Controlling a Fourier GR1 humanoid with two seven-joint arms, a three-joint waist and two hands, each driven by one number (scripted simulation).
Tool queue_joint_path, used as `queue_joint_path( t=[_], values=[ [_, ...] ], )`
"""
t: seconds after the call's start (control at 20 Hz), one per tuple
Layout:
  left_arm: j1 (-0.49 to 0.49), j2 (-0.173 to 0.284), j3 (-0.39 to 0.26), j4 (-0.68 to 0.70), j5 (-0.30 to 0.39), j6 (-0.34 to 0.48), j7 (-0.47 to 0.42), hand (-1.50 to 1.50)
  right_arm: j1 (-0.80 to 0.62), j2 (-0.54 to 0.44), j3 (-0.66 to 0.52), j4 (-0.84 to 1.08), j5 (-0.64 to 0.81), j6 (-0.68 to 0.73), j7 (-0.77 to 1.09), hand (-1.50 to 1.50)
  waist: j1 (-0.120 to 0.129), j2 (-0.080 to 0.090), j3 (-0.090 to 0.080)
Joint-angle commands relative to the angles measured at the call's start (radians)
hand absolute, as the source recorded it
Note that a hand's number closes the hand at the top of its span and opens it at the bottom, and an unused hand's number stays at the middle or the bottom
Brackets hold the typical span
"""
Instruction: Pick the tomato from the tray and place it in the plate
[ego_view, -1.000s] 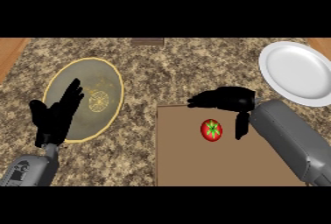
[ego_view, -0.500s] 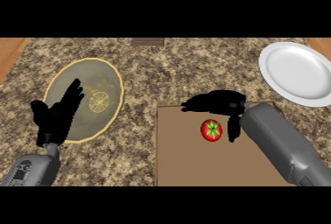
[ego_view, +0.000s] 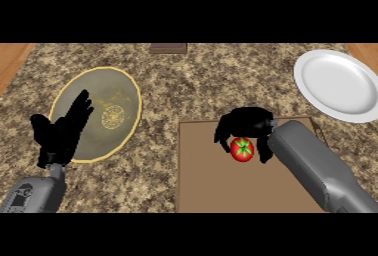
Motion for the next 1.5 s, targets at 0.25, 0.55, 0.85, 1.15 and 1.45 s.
queue_joint_path(
  t=[0.25, 0.55, 0.85, 1.15, 1.45],
  values=[
    [-0.001, -0.003, 0.017, -0.051, -0.019, 0.01, 0.053, 0.0, 0.083, -0.018, -0.047, -0.088, -0.036, 0.058, -0.065, 1.5, -0.004, 0.01, 0.008],
    [0.032, 0.002, 0.026, -0.022, -0.004, -0.011, 0.012, 0.0, 0.081, 0.063, -0.371, 0.081, -0.13, -0.078, 0.483, 1.5, -0.024, 0.01, 0.007],
    [0.007, -0.009, 0.028, -0.016, -0.003, -0.008, 0.024, 0.0, 0.055, 0.098, -0.474, -0.054, -0.079, -0.406, 0.674, 1.5, -0.023, 0.007, 0.008],
    [0.023, 0.021, 0.055, -0.028, 0.002, -0.015, 0.037, 0.0, 0.082, 0.06, -0.537, -0.255, 0.013, -0.645, 0.815, 1.5, -0.032, 0.001, 0.007],
    [0.013, -0.043, 0.013, 0.026, -0.047, -0.009, -0.036, 0.0, 0.064, 0.006, -0.694, -0.26, -0.071, -0.641, 0.866, 1.5, -0.007, 0.014, 0.008]
  ],
)
